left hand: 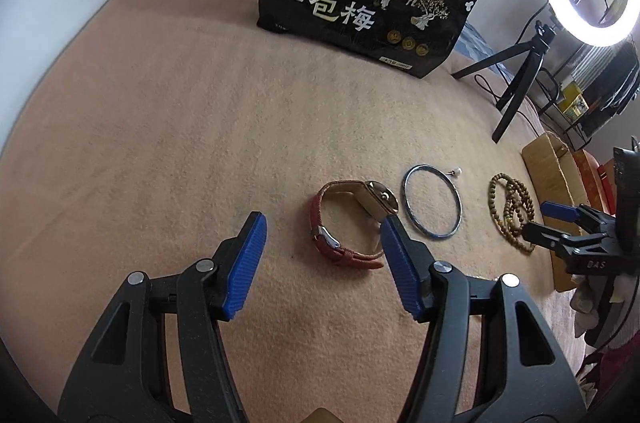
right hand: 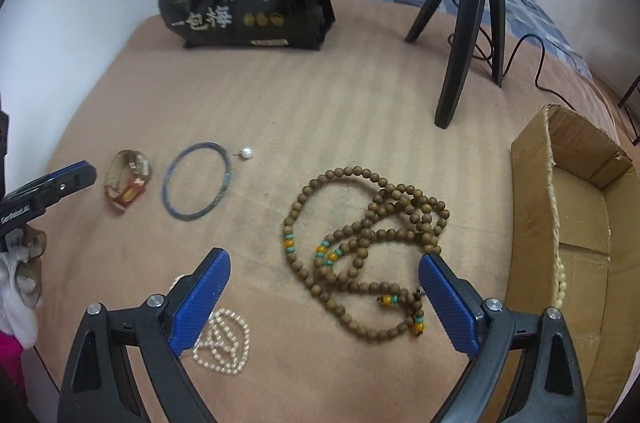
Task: Organize jewelry
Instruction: 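Close the left tool on the watch strap while the right tool closes on the prayer beads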
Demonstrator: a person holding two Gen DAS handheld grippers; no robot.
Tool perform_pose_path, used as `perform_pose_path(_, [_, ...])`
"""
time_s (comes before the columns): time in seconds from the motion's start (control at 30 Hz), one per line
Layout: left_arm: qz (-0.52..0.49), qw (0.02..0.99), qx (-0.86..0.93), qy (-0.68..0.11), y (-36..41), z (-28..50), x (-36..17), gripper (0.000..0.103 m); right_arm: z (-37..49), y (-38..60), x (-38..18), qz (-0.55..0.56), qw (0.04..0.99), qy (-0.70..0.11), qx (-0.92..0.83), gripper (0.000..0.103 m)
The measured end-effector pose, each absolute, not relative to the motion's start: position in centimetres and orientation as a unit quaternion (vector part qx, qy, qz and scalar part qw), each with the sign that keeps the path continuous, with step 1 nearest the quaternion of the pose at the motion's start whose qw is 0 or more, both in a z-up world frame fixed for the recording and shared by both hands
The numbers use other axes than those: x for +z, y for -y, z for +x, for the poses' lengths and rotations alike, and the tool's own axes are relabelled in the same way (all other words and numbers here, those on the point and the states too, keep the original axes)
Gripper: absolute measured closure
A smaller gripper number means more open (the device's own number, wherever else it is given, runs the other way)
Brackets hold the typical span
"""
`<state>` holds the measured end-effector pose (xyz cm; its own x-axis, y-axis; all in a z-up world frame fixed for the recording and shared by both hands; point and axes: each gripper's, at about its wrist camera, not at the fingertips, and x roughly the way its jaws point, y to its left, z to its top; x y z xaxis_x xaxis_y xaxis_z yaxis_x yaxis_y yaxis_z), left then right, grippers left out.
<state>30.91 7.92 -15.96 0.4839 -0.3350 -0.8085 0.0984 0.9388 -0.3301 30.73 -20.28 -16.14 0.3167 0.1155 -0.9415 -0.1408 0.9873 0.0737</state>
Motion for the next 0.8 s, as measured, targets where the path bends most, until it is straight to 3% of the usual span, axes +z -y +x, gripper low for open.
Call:
perform_pose_path(0.4, [-0.133,0.839,-0.139,-0.508,-6.9,32.3,-17.7,0.047,32.7,20.5,-19.1,-0.022,0.793,-0.606,0.053,0.006])
perform_pose_path(0.5, [-0.128,0.840,-0.134,-0.510,-6.9,32.8,-18.1,0.048,33.0,20.3,-19.5,-0.028,0.793,-0.607,0.054,0.002])
perform_pose_path(0.8, [-0.101,0.847,-0.120,-0.508,-6.3,33.5,-18.7,0.063,34.6,20.0,-21.3,-0.063,0.784,-0.617,0.043,0.000])
